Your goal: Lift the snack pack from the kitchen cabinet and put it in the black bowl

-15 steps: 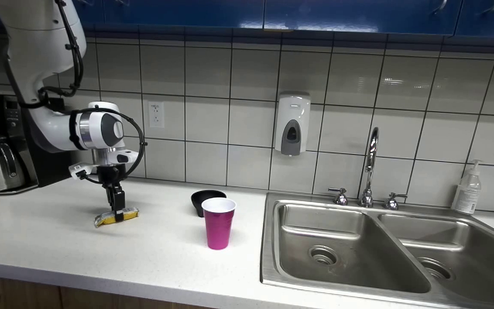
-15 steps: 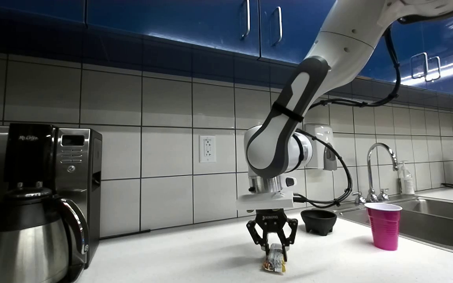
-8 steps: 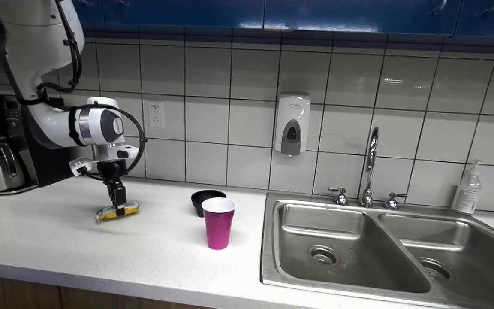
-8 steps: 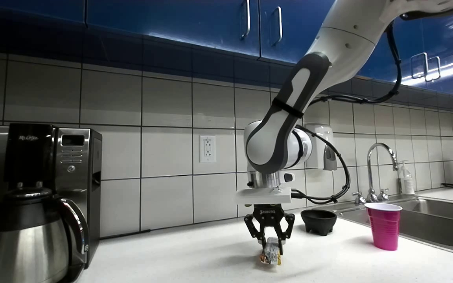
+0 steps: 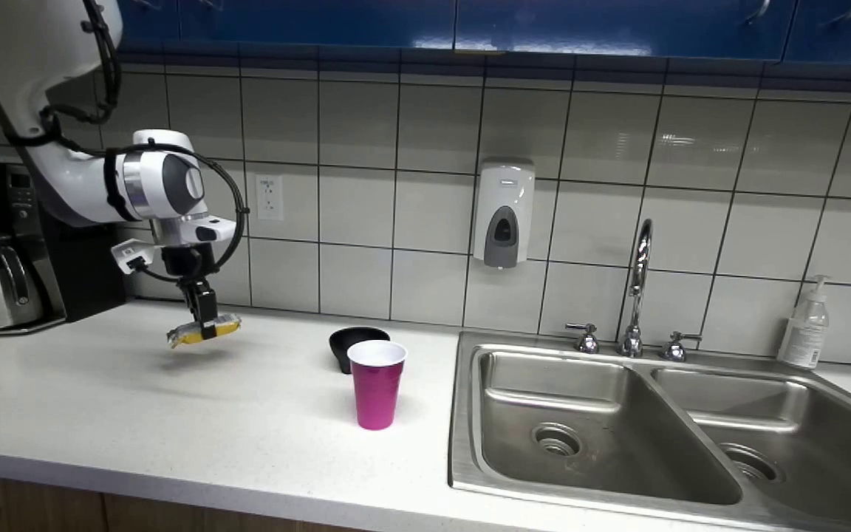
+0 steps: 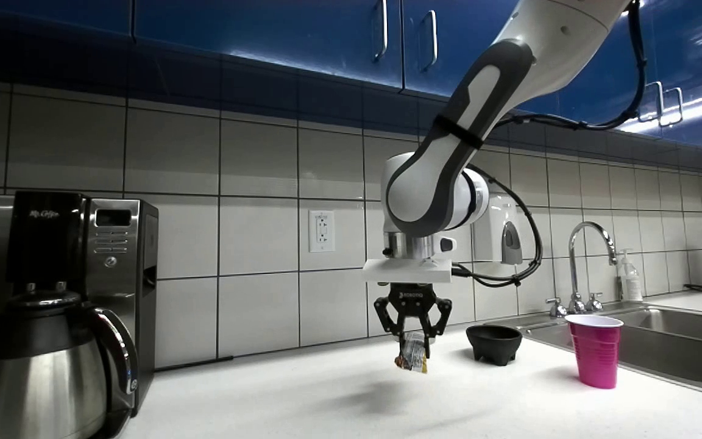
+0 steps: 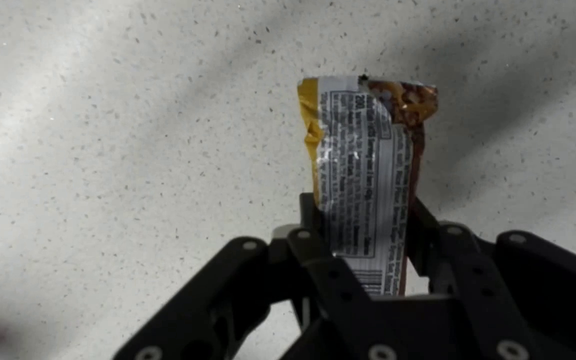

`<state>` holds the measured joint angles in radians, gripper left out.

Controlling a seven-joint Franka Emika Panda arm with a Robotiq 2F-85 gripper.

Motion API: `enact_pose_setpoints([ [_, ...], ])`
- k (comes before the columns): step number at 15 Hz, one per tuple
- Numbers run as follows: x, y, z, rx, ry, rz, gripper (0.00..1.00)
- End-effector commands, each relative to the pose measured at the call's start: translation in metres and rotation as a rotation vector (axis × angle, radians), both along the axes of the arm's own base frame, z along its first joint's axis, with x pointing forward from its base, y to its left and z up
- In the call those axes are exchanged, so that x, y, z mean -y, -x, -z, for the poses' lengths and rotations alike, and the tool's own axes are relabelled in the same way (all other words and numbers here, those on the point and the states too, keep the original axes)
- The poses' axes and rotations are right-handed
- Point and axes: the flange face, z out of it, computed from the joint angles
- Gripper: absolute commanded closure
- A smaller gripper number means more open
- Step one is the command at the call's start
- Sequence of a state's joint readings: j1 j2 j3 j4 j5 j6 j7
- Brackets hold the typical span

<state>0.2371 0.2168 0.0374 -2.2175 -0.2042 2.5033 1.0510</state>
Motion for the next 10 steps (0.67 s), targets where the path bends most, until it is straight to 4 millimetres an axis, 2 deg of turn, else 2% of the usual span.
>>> enact_pose_setpoints([
  [1,0.022,0.015,-0.033,0.058,0.015,-0.025,0.83],
  [5,0.062,0.004,-0.056,0.076,0.013,-0.057,0.83],
  [10,0.133,-0.019,-0.076,0.085,0.045,-0.142,0.83],
])
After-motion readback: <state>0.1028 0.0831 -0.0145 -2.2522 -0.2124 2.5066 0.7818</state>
